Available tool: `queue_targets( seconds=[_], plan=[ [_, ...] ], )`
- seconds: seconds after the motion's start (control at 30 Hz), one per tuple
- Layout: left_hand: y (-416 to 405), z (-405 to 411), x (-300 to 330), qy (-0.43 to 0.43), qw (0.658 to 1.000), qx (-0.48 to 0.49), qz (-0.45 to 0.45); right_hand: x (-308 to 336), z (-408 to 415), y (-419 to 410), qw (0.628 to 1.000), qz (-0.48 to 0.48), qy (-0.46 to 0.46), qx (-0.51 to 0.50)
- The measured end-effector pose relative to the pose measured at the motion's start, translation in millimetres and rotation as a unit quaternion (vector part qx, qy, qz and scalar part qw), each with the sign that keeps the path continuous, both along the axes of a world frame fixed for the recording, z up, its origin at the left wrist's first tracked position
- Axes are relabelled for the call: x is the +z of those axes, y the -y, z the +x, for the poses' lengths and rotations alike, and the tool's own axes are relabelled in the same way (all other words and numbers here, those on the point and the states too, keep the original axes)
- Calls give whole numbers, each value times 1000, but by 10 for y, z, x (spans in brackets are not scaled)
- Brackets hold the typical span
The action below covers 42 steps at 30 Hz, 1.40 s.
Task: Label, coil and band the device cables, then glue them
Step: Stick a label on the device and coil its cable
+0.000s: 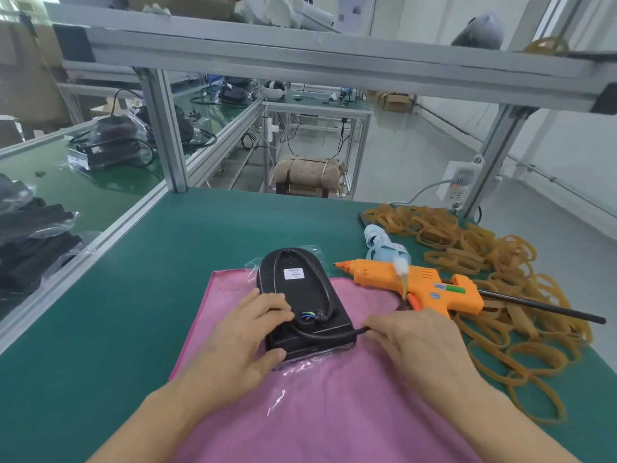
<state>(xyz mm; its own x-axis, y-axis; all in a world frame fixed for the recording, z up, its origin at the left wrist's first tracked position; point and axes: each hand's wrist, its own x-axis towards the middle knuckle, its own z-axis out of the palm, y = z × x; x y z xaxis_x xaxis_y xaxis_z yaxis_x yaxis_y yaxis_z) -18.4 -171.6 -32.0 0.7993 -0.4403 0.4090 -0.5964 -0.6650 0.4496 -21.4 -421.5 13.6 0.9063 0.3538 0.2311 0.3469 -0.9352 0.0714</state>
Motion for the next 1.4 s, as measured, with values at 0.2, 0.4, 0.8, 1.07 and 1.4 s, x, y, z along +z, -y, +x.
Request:
queue_targets(
  seconds=[0.2,0.4,0.8,1.07,1.4],
  plan=[
    [75,-105,48,70,989,46,119,59,148,80,966,249,-71,12],
    [193,-116,132,92,971,56,212,106,585,-135,923,371,-99,18],
    [-41,129,286,-109,991,-75,32,-185,817,-431,938,316,-129,-63],
    [458,837,232,-61,989,19,135,-105,609,-508,968,224,-105,-47],
    [313,1063,112,-113,976,-109,149,56,892,74,956,255,-126,-68]
  ],
)
